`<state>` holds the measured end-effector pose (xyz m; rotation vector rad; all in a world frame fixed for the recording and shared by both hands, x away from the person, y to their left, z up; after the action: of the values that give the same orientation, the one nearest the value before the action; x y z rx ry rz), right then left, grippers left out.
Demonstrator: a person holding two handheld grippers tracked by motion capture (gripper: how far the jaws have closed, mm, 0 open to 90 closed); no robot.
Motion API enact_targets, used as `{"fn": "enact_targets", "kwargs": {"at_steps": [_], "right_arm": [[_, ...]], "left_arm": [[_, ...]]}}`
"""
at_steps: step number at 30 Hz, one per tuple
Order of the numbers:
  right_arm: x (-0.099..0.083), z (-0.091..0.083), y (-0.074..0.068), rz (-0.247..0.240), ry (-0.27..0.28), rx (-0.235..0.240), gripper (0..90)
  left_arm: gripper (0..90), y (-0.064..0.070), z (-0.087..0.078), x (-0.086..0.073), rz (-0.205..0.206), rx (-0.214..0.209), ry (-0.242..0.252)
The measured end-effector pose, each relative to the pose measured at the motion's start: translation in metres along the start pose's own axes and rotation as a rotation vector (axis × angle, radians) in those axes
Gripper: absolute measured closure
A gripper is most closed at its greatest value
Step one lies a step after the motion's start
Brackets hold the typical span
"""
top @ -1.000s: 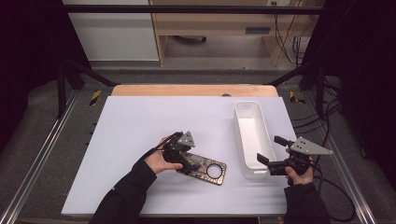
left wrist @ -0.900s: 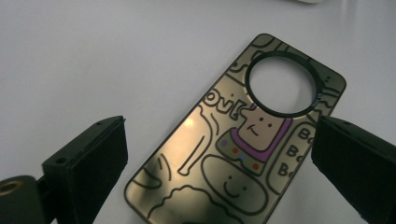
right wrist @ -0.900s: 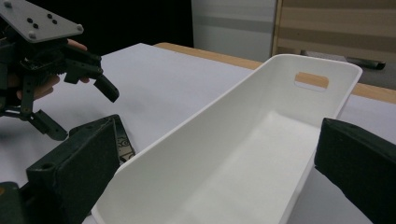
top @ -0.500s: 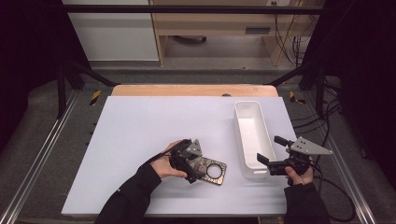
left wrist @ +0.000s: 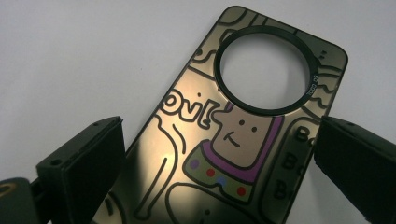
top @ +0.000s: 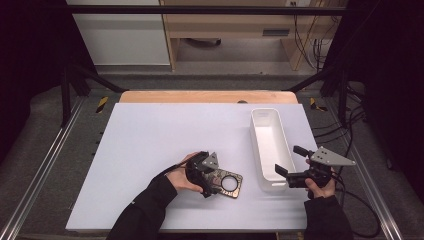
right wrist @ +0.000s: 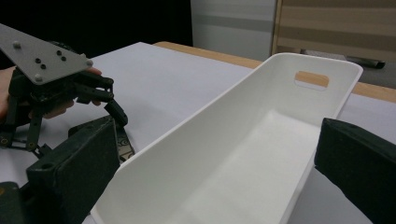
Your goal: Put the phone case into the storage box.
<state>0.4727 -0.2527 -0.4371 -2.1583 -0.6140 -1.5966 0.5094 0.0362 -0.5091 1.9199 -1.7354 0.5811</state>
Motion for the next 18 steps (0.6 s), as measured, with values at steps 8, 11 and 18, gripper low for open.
{"fn": "enact_targets", "kwargs": {"at_steps": [8, 11, 18], "right_arm": [[-0.0003, 0.0003, -0.0001, 0.000, -0.005, 0.000, 0.2], [-0.0004, 0.0005, 0.0001, -0.001, -0.005, -0.001, 0.2], [-0.0004, 0.0008, -0.0002, 0.001, -0.006, 0.001, 0.2]], "left_arm": [[0.0, -0.0021, 0.0014, 0.0042, 0.037, 0.004, 0.008], [2.2, -0.0030, 0.0006, 0.0057, 0.041, 0.013, 0.022], [2.1, -0.0026, 0.0015, 0.0024, 0.024, -0.031, 0.006]]}}
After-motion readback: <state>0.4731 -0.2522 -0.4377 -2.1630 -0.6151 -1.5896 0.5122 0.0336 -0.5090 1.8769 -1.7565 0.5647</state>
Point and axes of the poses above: each handheld gripper's, and its own axes: z roughly forward along the jaws, x roughly out of its top, y roughly to its right, the point moved 5 cm from there along z, roughly forward along the jaws, and after that the axes turned 8 degrees about -x, right-handed, at the moved point
